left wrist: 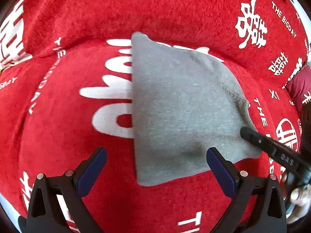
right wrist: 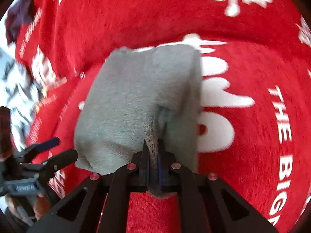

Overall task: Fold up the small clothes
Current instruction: 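Release the bundle and pat it square with both grippers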

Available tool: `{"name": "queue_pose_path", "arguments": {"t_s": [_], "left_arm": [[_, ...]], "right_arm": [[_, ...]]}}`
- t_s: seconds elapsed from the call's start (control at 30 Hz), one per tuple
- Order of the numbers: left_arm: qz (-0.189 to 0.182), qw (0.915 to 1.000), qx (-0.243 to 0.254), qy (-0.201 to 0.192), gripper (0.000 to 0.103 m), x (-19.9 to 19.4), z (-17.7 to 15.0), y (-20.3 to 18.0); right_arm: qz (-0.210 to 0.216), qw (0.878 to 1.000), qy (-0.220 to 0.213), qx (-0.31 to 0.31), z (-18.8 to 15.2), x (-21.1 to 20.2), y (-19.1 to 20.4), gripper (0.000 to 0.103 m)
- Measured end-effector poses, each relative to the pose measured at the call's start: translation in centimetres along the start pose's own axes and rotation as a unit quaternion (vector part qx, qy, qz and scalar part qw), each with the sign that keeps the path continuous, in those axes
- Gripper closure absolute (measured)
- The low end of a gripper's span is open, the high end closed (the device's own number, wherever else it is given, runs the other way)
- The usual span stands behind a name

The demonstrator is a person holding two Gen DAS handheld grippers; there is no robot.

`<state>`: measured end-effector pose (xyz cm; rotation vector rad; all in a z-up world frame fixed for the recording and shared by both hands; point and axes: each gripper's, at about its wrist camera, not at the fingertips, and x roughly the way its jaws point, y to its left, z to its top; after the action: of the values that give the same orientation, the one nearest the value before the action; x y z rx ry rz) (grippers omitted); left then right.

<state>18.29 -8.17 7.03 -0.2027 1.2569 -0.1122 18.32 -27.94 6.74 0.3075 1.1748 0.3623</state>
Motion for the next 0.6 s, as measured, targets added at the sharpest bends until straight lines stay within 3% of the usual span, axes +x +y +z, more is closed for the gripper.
{"name": "queue_pose_path", "arguments": {"t_s": [0.1,0.2,0.33,0.47,0.53,0.57,0.6], "left_arm": [[-0.024,0.9995,0.002,0.021,0.001,1.6,0.1,-1.5],[0.026,0.9981,0.029,0.048,0.0,4.4,-0.8,-2.8],[-0.005,0.9992,-0.005,0.039,0.0,4.5,-1.4,-1.6],[0.003,0.9994,-0.002,0.034,0.0,4.6,-1.5,-2.0],[0.007,0.9994,-0.005,0.032,0.0,4.6,-1.5,-2.2],[0.008,0.9995,-0.005,0.031,0.0,4.6,-1.6,-2.3],[0.008,0.9995,-0.006,0.03,0.0,4.6,-1.7,-2.4]], "right_arm": [[0.005,1.0,-0.002,0.012,-1.0,0.6,-1.5,0.097],[0.014,1.0,-0.014,0.012,-1.5,0.9,-2.1,0.097],[-0.001,1.0,-0.009,-0.007,-1.1,0.2,-1.5,0.092],[-0.052,0.994,-0.072,-0.066,0.1,-3.0,1.7,0.089],[-0.052,0.99,-0.083,-0.098,0.9,-3.3,3.5,0.086],[-0.044,0.99,-0.075,-0.113,1.4,-2.9,4.5,0.077],[-0.035,0.99,-0.065,-0.121,1.7,-2.2,4.9,0.061]]}}
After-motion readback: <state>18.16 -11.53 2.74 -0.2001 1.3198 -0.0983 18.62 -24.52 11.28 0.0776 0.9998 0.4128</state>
